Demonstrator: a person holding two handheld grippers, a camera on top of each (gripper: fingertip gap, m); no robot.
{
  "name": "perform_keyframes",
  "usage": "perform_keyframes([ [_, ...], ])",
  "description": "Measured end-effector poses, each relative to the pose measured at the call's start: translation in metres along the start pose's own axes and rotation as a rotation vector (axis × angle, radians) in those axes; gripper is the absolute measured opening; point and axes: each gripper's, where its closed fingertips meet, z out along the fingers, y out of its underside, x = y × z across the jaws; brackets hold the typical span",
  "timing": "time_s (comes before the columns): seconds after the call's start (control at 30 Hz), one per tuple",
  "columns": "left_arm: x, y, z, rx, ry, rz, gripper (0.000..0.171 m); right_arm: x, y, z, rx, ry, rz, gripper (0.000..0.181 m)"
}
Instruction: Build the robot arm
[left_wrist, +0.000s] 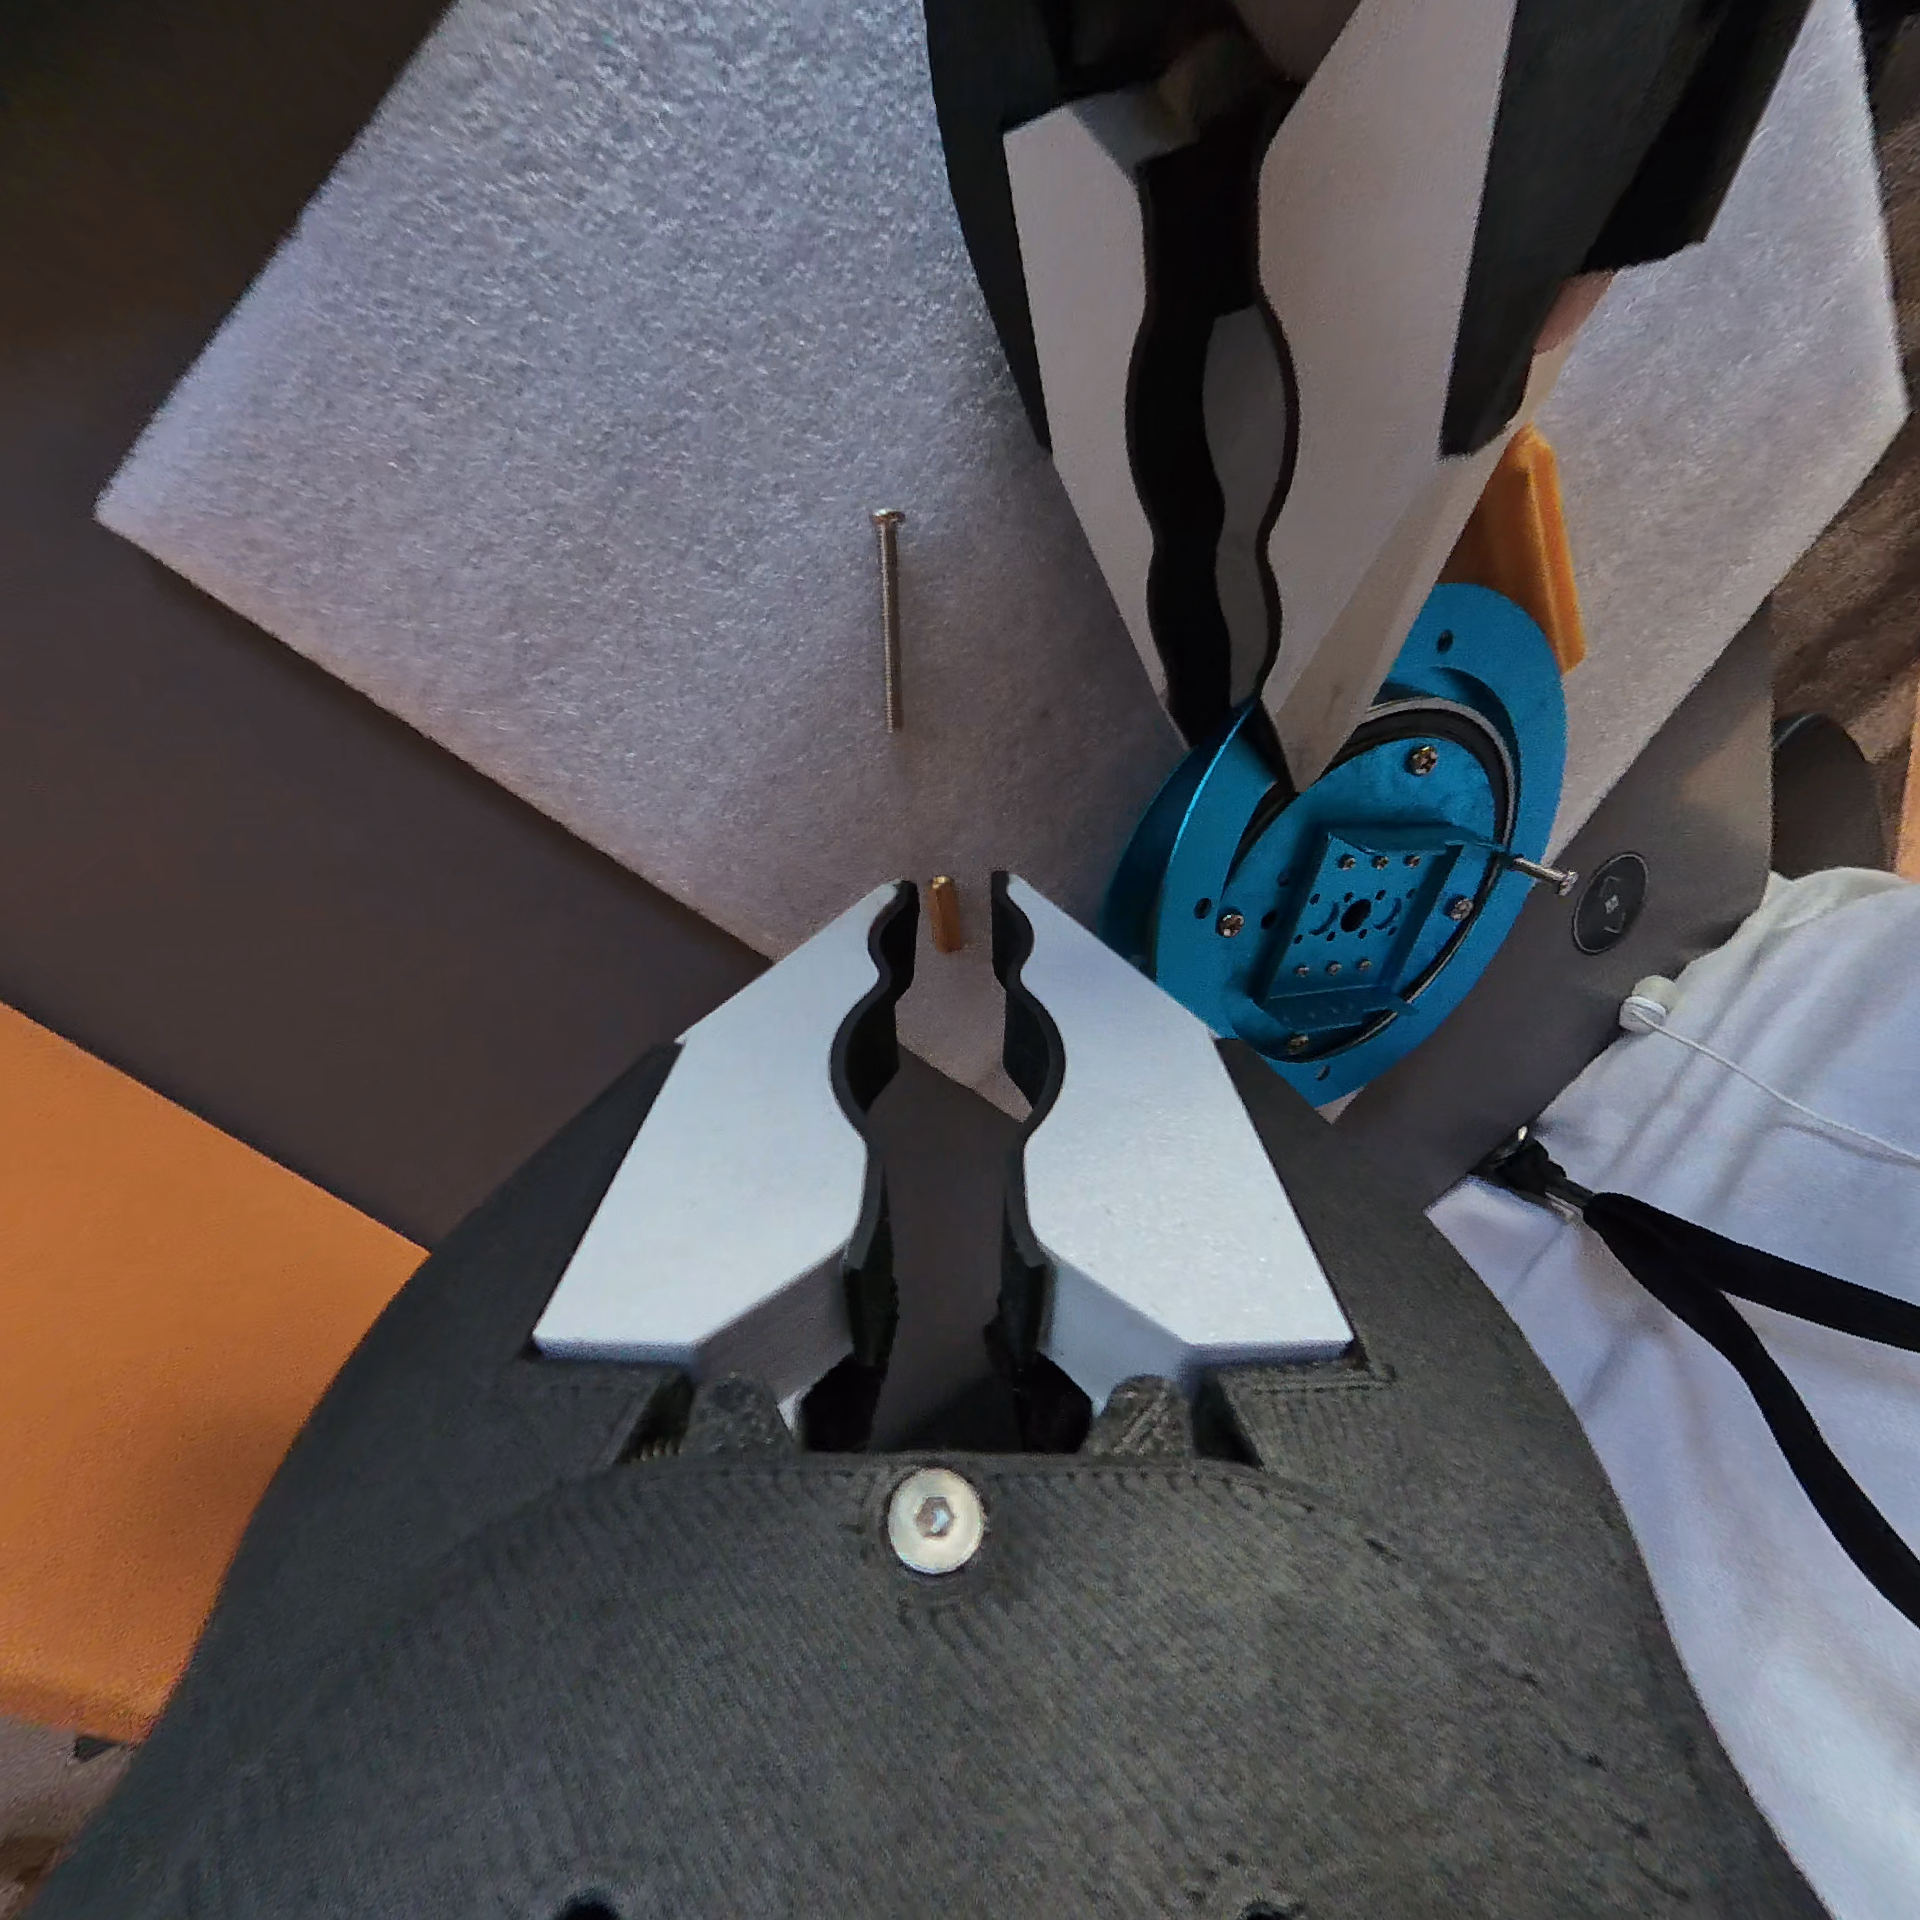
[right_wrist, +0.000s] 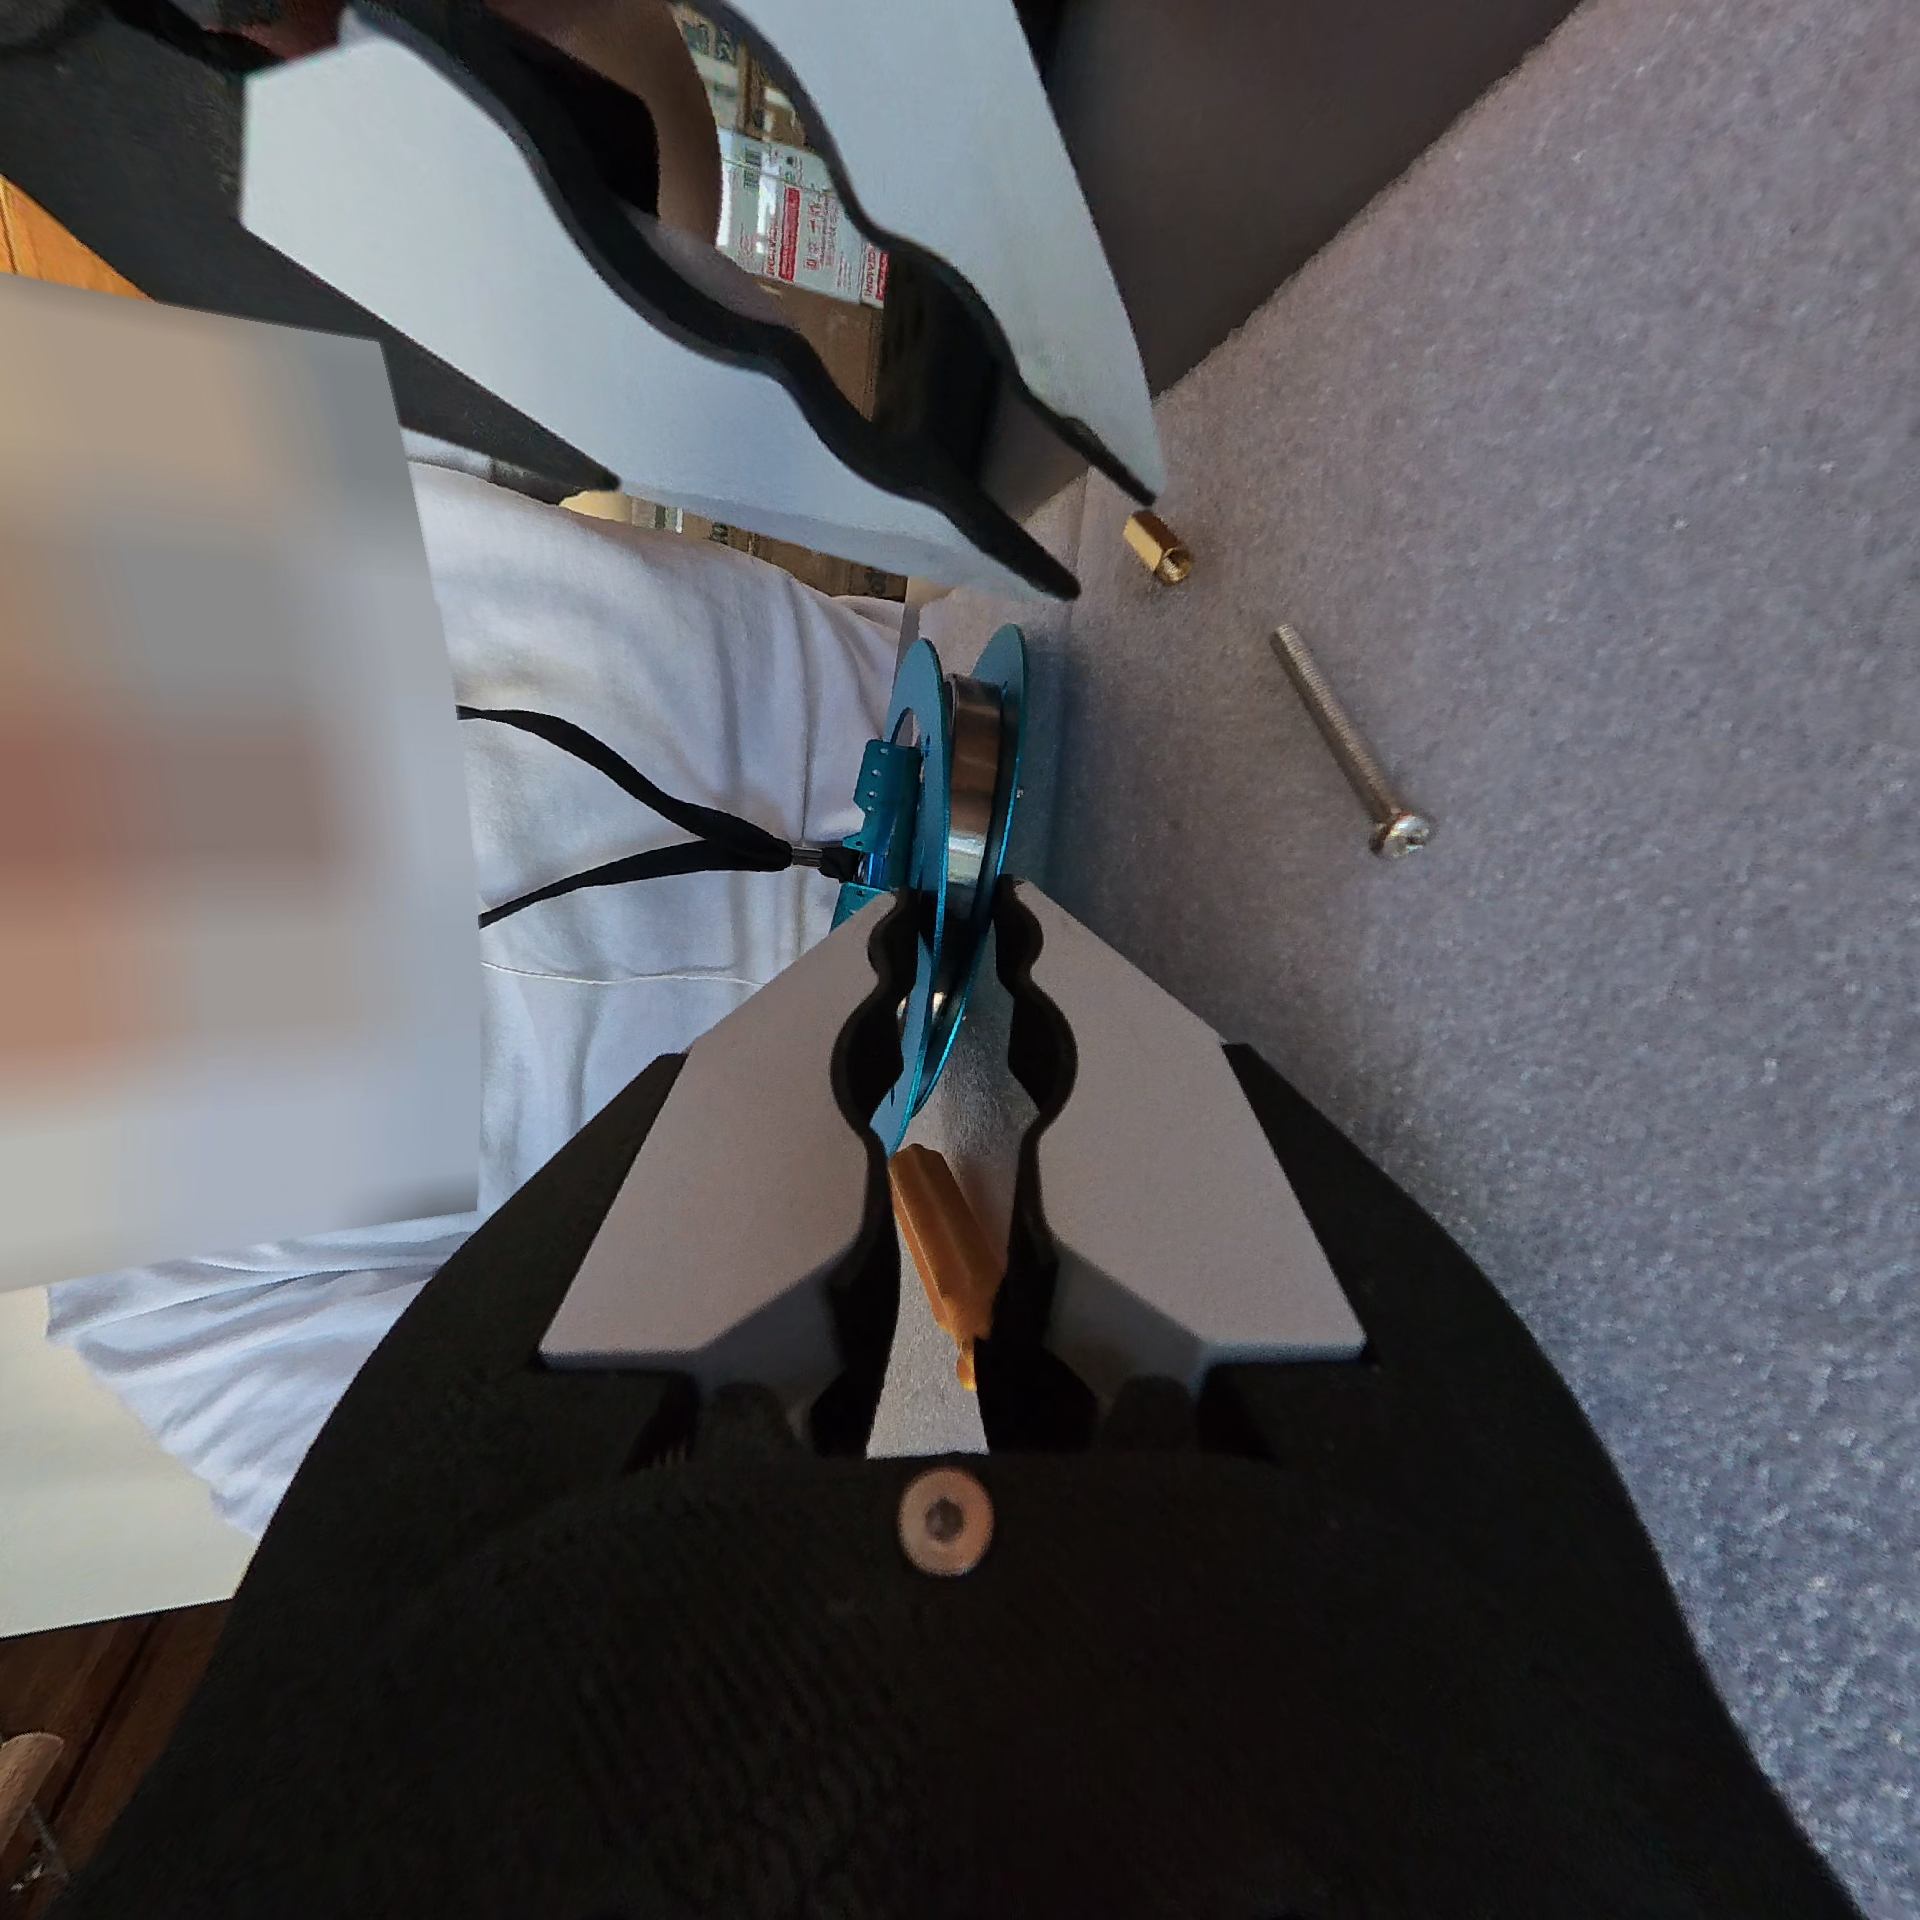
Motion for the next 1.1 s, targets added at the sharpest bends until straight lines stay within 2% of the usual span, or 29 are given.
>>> perform_keyframes([
  [0.17, -0.003, 0.008, 0.008, -0.051, -0.070, 0.037, 0.017, 0.000, 0.001, -0.001, -0.001, 0.000, 0.004, 0.012],
  [0.27, 0.000, 0.012, 0.013, -0.086, -0.080, 0.064, 0.005, 0.000, 0.001, -0.001, -0.002, 0.000, 0.007, 0.012],
  [0.33, 0.000, 0.011, 0.014, -0.086, -0.093, 0.082, 0.005, 0.001, 0.001, -0.001, -0.003, 0.001, 0.008, 0.012],
  [0.43, -0.003, -0.002, 0.008, 0.032, -0.109, 0.053, 0.005, 0.001, 0.002, -0.001, -0.001, 0.002, 0.008, 0.012],
  [0.57, 0.001, -0.028, 0.000, 0.380, -0.078, 0.052, 0.005, 0.001, 0.002, -0.002, 0.001, 0.002, 0.010, 0.012],
  [0.63, 0.007, -0.030, 0.000, 0.497, -0.055, 0.070, 0.005, 0.001, 0.002, -0.002, 0.001, 0.002, 0.013, 0.012],
  [0.7, 0.018, -0.028, 0.005, 0.552, -0.003, 0.072, 0.005, 0.001, 0.003, -0.002, -0.002, 0.002, 0.018, 0.012],
  [0.77, 0.019, -0.024, 0.008, 0.585, -0.022, 0.097, 0.005, 0.002, 0.003, -0.002, -0.007, 0.007, 0.022, 0.013],
  [0.87, 0.010, -0.013, 0.016, 0.569, -0.098, 0.144, 0.005, 0.002, 0.003, -0.002, -0.007, 0.010, 0.022, 0.013],
  [1.1, 0.010, -0.001, 0.015, 0.575, -0.107, 0.157, 0.005, 0.003, 0.003, -0.002, -0.009, 0.012, 0.028, 0.013],
])
